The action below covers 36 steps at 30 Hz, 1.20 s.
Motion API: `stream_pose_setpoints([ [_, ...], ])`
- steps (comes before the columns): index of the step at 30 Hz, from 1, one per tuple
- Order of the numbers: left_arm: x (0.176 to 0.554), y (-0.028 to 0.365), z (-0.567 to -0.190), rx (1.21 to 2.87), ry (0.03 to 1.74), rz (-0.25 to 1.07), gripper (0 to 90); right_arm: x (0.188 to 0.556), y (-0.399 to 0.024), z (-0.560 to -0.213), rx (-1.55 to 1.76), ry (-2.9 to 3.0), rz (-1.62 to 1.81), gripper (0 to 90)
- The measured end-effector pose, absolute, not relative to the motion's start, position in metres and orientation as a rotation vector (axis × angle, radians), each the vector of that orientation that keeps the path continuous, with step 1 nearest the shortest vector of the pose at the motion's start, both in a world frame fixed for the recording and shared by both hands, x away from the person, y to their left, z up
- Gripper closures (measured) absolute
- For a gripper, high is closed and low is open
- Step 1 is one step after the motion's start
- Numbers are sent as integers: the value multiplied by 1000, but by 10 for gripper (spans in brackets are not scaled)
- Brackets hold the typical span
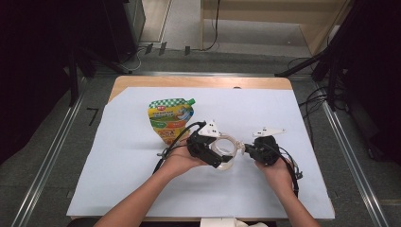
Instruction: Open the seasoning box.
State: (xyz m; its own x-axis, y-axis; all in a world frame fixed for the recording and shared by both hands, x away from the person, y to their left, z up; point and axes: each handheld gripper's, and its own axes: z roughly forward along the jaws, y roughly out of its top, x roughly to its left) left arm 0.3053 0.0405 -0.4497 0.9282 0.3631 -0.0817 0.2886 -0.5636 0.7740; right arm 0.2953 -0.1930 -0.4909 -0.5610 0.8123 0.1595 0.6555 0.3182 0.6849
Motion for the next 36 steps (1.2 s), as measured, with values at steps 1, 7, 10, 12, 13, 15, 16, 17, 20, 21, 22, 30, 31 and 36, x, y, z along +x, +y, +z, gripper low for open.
stream_pose_setpoints([
  [1,305,40,-449,2199,462,108,105,295,-193,-491,1338,2366,1077,900],
  [7,307,38,-446,2196,460,103,104,295,-195,-489,1336,2366,1091,900],
  [10,307,36,-443,2208,465,87,100,295,-195,-489,1333,2367,1089,900],
  [12,308,36,-441,2212,459,87,97,295,-195,-489,1334,2368,1091,900],
  [13,308,35,-439,2218,457,87,98,295,-195,-489,1332,2369,1090,900],
  [15,308,35,-438,2219,455,87,97,295,-195,-489,1332,2371,1089,900],
  [16,309,33,-436,2220,450,89,97,295,-195,-489,1331,2370,1088,900],
  [17,309,32,-434,2222,444,89,97,295,-195,-489,1330,2370,1091,900],
  [20,310,30,-431,2195,444,34,150,295,-195,-488,1323,2369,1101,900],
  [21,310,30,-431,2195,444,34,149,295,-195,-488,1323,2369,1101,900],
  [22,313,26,-429,2191,444,20,148,295,-195,-488,1322,2368,1102,900],
  [30,318,9,-421,2199,432,3,140,295,-196,-487,1319,2373,1115,900],
  [31,320,7,-421,2202,426,-2,137,295,-197,-487,1319,2374,1118,900],
  [36,325,-3,-423,2196,446,-67,116,293,-202,-480,1318,2356,1154,900],
])
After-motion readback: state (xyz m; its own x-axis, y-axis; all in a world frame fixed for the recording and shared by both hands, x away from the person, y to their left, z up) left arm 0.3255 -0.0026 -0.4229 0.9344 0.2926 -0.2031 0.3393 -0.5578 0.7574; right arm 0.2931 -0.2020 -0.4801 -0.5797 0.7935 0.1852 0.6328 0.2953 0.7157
